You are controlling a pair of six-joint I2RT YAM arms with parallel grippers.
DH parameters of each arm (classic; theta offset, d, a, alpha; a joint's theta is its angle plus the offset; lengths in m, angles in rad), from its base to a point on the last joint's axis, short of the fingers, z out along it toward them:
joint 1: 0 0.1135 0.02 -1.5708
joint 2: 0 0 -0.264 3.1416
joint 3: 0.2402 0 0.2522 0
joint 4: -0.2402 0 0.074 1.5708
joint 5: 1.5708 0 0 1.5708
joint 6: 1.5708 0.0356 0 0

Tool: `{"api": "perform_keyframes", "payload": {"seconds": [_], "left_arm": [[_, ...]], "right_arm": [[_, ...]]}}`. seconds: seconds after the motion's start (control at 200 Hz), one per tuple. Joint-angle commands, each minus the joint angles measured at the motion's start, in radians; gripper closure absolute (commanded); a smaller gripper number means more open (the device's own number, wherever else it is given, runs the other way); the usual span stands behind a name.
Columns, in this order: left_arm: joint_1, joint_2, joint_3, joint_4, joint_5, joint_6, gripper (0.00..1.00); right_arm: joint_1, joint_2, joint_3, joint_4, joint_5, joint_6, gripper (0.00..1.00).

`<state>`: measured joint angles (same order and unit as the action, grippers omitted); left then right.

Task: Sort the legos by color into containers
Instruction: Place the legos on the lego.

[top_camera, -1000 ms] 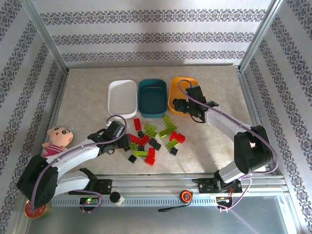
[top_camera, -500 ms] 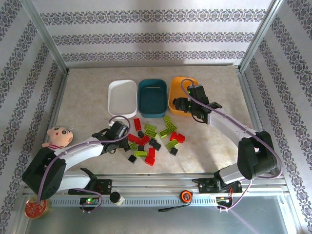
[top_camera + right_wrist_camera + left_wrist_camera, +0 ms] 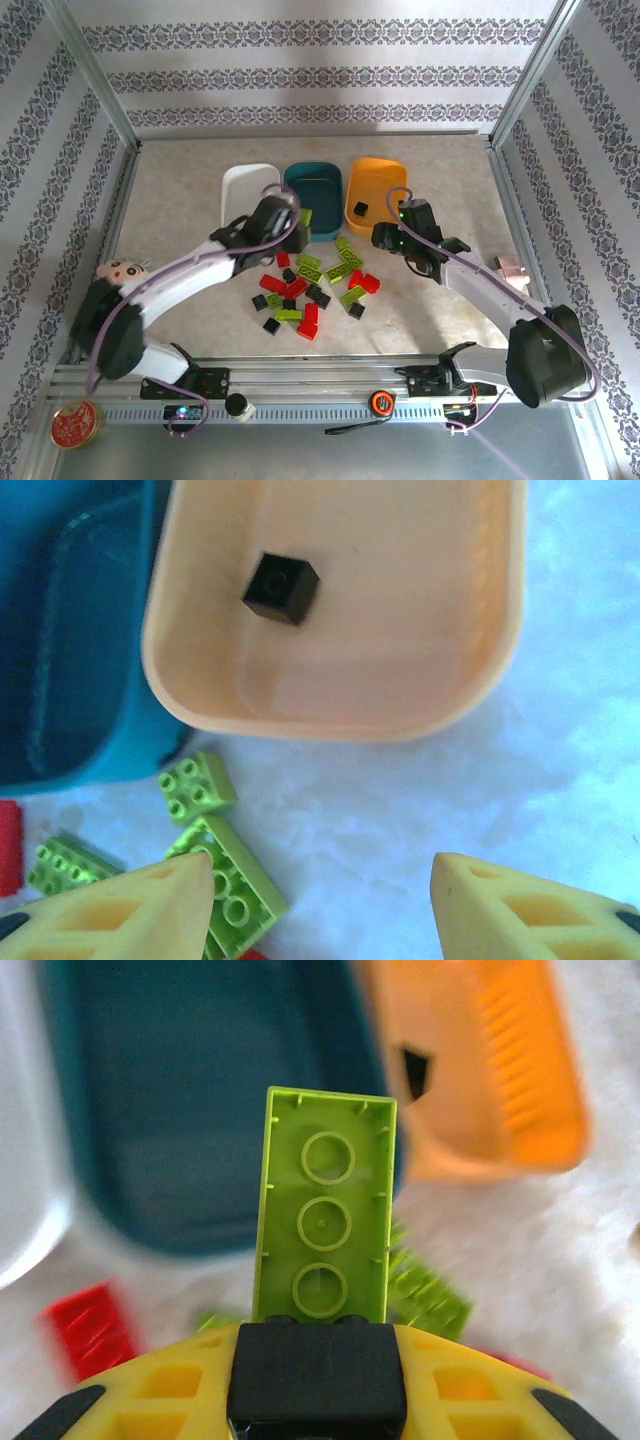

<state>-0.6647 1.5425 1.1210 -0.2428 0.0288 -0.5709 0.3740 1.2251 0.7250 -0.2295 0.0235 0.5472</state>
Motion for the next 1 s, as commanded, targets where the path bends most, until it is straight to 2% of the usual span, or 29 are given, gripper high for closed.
{"api": "perform_keyframes", "payload": {"seconds": [0.0,0.135,0.245,0.365,0.525,0.65,0.76,0.919,0.994], "left_arm": [[-0.01,0.195,0.183,0.096,0.135,0.035,0.69],[-0.009,0.426,0.465,0.079,0.253,0.015,0.69],[-0.005,0.579,0.658,0.011,0.286,0.004,0.69],[0.001,0.641,0.721,-0.005,0.306,-0.018,0.72],[0.001,0.527,0.578,0.037,0.272,-0.018,0.75],[-0.008,0.363,0.35,0.068,0.257,-0.015,0.76],[-0.031,0.237,0.17,0.026,0.246,0.003,0.75],[-0.045,0.089,-0.081,0.036,0.281,-0.03,0.74],[-0.054,0.052,-0.168,0.065,0.31,-0.049,0.7]], "right_arm": [[0.002,-0.063,-0.057,-0.017,0.035,0.025,0.4],[0.007,-0.118,-0.105,-0.049,0.039,0.033,0.4],[0.007,-0.169,-0.139,-0.076,0.049,0.035,0.4],[0.005,-0.224,-0.168,-0.096,0.065,0.036,0.4],[0.003,-0.257,-0.173,-0.105,0.066,0.034,0.4],[0.002,-0.237,-0.148,-0.1,0.061,0.022,0.4],[0.009,-0.203,-0.131,-0.072,0.03,0.015,0.4],[0.07,-0.124,-0.112,0.002,-0.054,-0.022,0.4],[0.11,-0.07,-0.092,0.029,-0.082,-0.033,0.4]]}}
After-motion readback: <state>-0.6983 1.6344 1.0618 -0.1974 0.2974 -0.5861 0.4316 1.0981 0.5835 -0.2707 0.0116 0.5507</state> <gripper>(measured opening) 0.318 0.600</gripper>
